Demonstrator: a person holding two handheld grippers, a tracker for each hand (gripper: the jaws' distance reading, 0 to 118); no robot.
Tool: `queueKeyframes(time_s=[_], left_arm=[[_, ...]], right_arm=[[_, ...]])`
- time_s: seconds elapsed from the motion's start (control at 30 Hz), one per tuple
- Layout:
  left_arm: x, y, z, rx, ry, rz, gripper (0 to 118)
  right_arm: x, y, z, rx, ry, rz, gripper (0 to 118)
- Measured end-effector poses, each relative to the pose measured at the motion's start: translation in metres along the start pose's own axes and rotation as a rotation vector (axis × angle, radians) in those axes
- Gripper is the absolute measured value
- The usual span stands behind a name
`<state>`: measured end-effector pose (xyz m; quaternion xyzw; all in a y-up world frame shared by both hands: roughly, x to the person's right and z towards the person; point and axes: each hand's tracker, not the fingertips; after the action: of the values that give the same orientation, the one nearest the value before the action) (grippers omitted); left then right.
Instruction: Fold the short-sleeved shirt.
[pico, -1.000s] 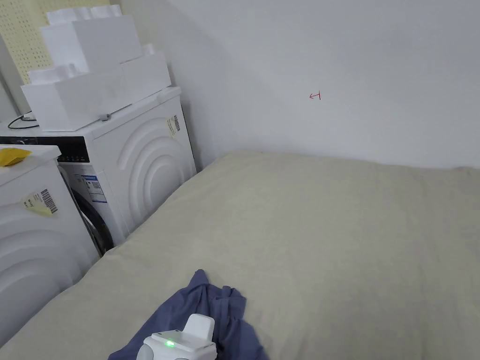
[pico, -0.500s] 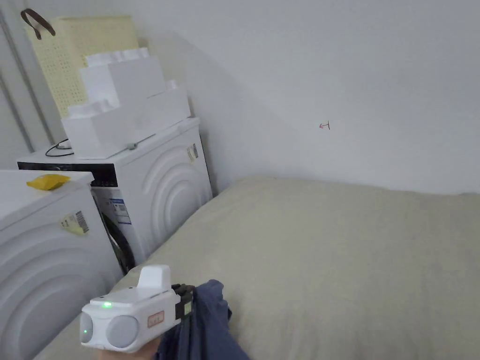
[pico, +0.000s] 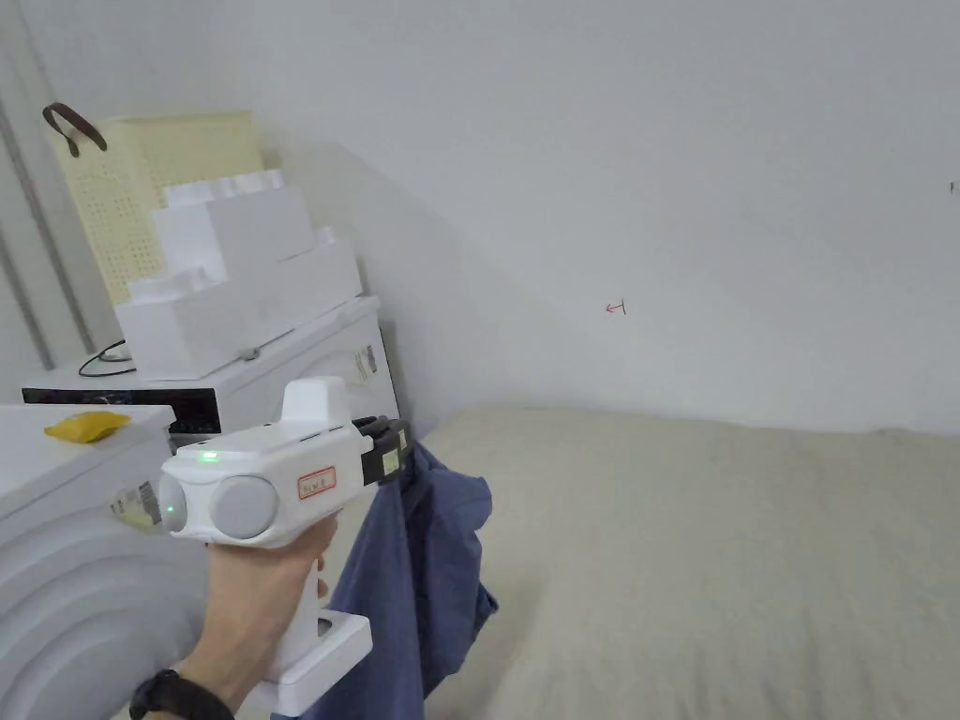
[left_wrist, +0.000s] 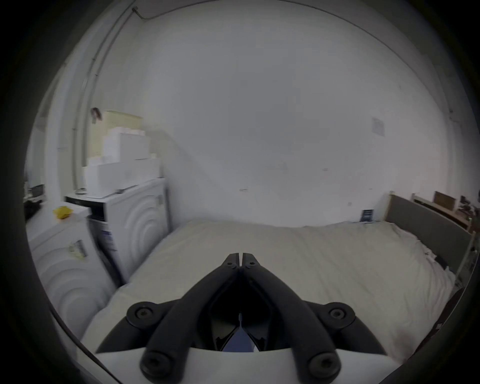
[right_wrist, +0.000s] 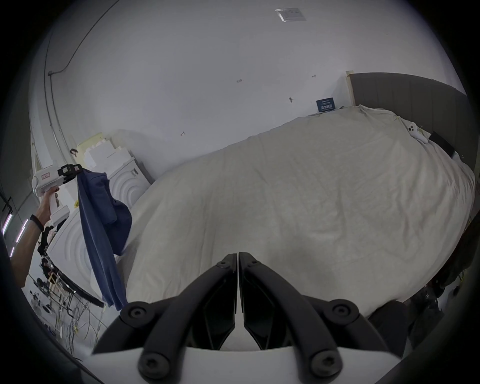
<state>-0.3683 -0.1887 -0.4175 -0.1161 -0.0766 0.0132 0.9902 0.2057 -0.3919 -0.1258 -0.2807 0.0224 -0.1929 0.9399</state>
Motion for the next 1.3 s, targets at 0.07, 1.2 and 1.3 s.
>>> queueKeyframes(time_s=[0.07, 1.2, 1.3], left_arm=[[0.032, 0.0, -0.011, 0.0, -0.056, -0.018, 0], [0.385, -0.198, -0.039, -0.302, -0.748, 0.109, 101], [0.303, -0.169, 0.015, -0.174, -0.583, 0.132, 101]], right_arm=[[0.006, 0.002, 0.003, 0.008, -0.013, -0.009, 2], [0.104, 0.001, 0.044, 0.042, -0.195, -0.045, 2], [0.082, 0.016, 0.036, 0.08, -0.124, 0.028, 2]])
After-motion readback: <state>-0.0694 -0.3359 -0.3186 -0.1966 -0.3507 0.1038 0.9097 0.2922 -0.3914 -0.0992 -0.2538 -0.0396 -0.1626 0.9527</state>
